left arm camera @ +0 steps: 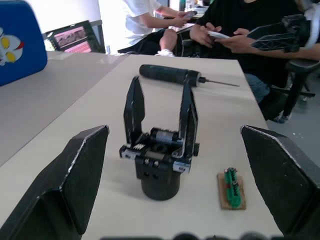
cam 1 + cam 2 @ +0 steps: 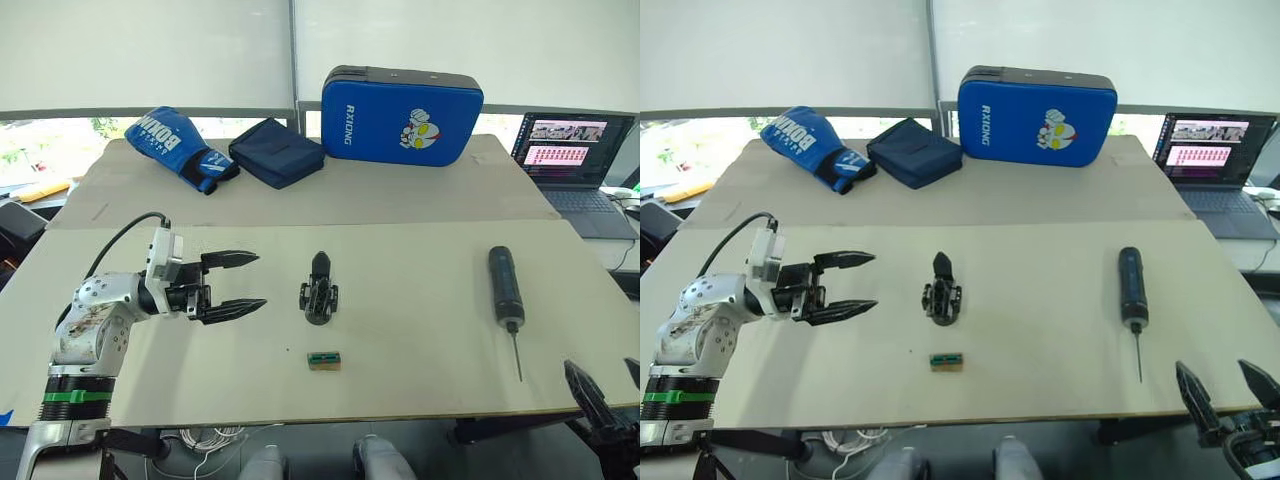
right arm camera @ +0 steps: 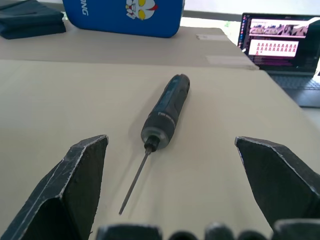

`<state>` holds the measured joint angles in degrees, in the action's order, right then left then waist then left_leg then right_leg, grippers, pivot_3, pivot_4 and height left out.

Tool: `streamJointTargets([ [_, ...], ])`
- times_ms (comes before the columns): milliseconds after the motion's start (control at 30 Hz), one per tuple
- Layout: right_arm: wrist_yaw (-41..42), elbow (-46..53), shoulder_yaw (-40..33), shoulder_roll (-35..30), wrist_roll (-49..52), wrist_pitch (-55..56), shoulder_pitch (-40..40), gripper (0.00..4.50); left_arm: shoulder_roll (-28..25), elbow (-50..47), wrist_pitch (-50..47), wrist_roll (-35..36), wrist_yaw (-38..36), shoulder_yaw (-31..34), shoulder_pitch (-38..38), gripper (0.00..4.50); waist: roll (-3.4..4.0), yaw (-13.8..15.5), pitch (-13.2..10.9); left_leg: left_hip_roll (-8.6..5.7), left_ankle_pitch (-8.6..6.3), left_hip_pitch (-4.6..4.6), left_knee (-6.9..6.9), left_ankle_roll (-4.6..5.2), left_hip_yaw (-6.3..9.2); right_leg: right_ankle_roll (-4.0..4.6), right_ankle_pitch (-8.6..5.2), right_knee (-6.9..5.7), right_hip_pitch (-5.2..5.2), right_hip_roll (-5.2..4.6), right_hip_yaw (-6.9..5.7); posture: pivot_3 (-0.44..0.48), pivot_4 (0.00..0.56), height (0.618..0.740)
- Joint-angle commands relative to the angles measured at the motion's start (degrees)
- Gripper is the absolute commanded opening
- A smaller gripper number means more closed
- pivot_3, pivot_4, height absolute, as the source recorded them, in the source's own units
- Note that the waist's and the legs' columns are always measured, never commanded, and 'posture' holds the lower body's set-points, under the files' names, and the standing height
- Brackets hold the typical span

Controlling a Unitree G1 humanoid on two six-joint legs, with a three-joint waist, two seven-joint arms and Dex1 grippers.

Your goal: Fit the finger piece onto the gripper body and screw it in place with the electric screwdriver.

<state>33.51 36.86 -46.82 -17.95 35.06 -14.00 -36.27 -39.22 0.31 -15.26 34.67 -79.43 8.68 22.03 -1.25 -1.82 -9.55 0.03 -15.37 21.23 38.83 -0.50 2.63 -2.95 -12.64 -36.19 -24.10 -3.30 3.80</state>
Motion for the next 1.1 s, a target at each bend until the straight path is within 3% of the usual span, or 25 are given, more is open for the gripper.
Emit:
streamJointTargets([
  [33, -8.9, 2.1, -0.1, -8.9, 4.0, -11.4, 6.5, 4.50, 0.0, -3.9, -1.6, 1.9, 0.6, -0.8, 2.1, 4.46, -0.01, 0.0, 0.0, -0.01, 0.00, 0.01, 0.00, 0.00, -0.01, 0.00, 0.00, 0.01, 0.00, 0.00, 0.01, 0.000, 0.150, 0.740],
  [200, -16.1, -8.2, 4.2, -28.0, 12.2, -37.2, 22.8, 4.50, 1.7, -4.8, -2.5, 2.2, 2.5, -1.9, 4.4, 4.46, -0.06, -0.3, 0.0, -0.14, 0.00, 0.03, 0.05, 0.01, -0.08, 0.10, 0.14, 0.05, 0.06, -0.03, 0.14, 0.000, 0.150, 0.740],
  [300, -17.6, -18.7, 10.1, -34.3, 13.7, -47.5, 35.3, 4.50, 2.7, -5.7, -2.6, 2.2, 3.5, -2.5, 4.5, 4.46, -0.10, -0.2, -0.1, -0.13, 0.00, 0.10, -0.01, 0.03, -0.09, 0.31, 0.25, 0.11, 0.01, 0.01, 0.12, 0.000, 0.150, 0.740],
  [500, -17.9, -30.2, 21.5, -36.7, 9.1, -54.8, 49.2, 4.50, 2.8, -7.1, -3.1, 2.7, 4.1, -3.0, 3.7, 4.46, -0.10, -0.1, -0.1, -0.17, -0.05, 0.25, 0.01, 0.12, -0.08, 0.27, 0.26, 0.19, -0.07, -0.05, 0.11, 0.000, 0.150, 0.740],
  [600, -16.7, -34.9, 28.0, -36.6, 4.1, -53.0, 53.1, 4.50, 2.6, -7.9, -3.6, 3.2, 3.5, -3.3, 3.3, 4.46, -0.10, -0.1, -0.1, -0.18, -0.05, 0.28, 0.04, 0.12, -0.10, 0.22, 0.28, 0.22, -0.07, -0.07, 0.12, 0.000, 0.150, 0.740],
  [833, -15.1, -42.6, 33.1, -33.4, -1.8, -51.4, 59.0, 4.50, 2.5, -6.7, -2.5, 2.7, 2.8, -2.8, 3.0, 4.46, -0.10, -0.3, -0.1, -0.17, -0.06, 0.30, 0.04, 0.12, -0.10, 0.22, 0.28, 0.21, -0.12, -0.06, 0.11, 0.000, 0.150, 0.740],
  [933, -14.7, -45.4, 34.2, -32.2, -4.3, -49.8, 60.4, 3.72, 2.7, -6.6, -2.2, 2.6, 2.9, -2.8, 2.9, 4.50, -0.10, -0.4, -0.1, -0.17, -0.06, 0.29, 0.04, 0.12, -0.10, 0.22, 0.28, 0.22, -0.12, -0.05, 0.11, 0.000, 0.150, 0.740],
  [1100, -12.7, -46.3, 35.6, -31.3, -6.6, -48.9, 61.3, 2.03, 3.3, -6.2, -1.6, 2.2, 3.1, -3.2, 3.1, 4.50, -0.10, -0.4, -0.1, -0.17, -0.06, 0.30, 0.05, 0.13, -0.09, 0.21, 0.29, 0.23, -0.11, -0.06, 0.11, 0.000, 0.150, 0.740],
])
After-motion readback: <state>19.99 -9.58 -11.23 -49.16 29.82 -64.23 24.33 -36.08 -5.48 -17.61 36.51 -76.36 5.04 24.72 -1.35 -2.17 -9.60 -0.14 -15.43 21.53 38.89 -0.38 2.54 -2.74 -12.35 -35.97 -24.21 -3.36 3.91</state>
